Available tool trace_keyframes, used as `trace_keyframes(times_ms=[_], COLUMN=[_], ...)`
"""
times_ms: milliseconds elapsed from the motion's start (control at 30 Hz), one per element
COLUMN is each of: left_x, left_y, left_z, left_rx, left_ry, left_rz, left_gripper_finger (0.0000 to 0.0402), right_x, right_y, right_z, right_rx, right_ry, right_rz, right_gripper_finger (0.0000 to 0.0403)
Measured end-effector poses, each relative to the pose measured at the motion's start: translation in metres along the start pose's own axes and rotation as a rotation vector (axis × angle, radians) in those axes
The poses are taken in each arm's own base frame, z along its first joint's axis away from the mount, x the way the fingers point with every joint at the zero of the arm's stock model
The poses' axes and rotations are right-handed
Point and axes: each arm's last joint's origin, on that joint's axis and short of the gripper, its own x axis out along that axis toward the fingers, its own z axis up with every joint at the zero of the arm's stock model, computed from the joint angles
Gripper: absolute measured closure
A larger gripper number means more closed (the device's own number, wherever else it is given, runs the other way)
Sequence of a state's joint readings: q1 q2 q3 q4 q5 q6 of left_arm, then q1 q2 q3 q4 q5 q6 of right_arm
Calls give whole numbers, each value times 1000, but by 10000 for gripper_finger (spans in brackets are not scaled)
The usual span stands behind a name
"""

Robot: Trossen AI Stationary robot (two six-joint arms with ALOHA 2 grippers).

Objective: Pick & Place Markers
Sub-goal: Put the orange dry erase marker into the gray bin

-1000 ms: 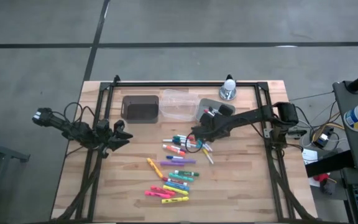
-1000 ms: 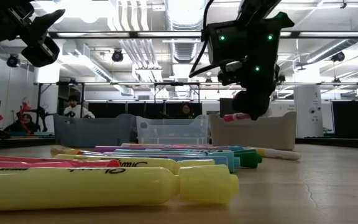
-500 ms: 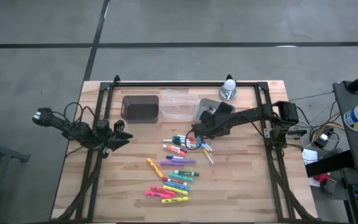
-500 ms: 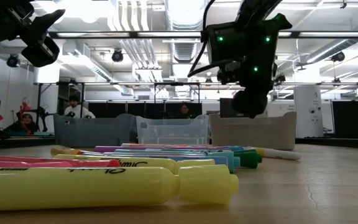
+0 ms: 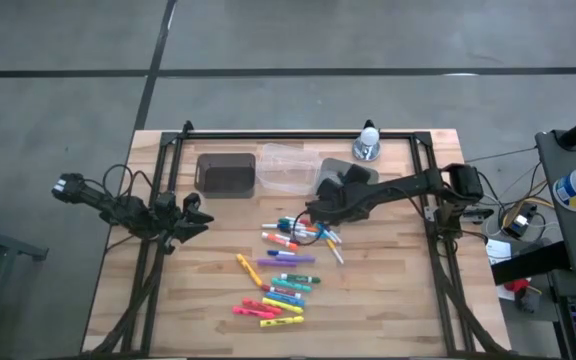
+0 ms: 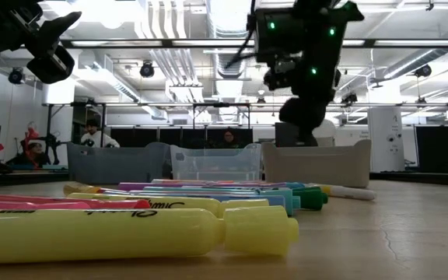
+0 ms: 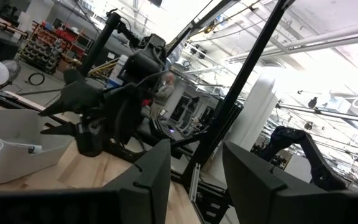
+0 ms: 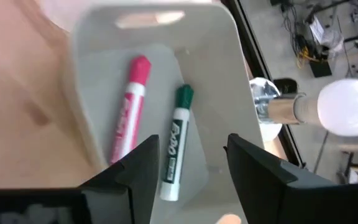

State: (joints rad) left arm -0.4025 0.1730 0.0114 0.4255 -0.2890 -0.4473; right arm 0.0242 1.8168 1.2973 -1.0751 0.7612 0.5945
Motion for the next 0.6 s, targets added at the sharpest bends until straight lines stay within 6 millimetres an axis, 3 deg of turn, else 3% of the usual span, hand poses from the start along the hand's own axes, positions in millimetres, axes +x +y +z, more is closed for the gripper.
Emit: trace_keyframes(times_ms=[300, 600], left_x=[0, 0], left_y=[0, 0], left_z=[0, -1], left_rx=[-1, -6], left_ry=[1, 2], left_rz=[0, 1], left_gripper_finger=[262, 262], right_x=[-39, -74], right_y=[16, 51], right_z=[9, 8], right_rx=[6, -128], right_ry=[-127, -333], right_rz=[92, 299], right_gripper_finger=[244, 259])
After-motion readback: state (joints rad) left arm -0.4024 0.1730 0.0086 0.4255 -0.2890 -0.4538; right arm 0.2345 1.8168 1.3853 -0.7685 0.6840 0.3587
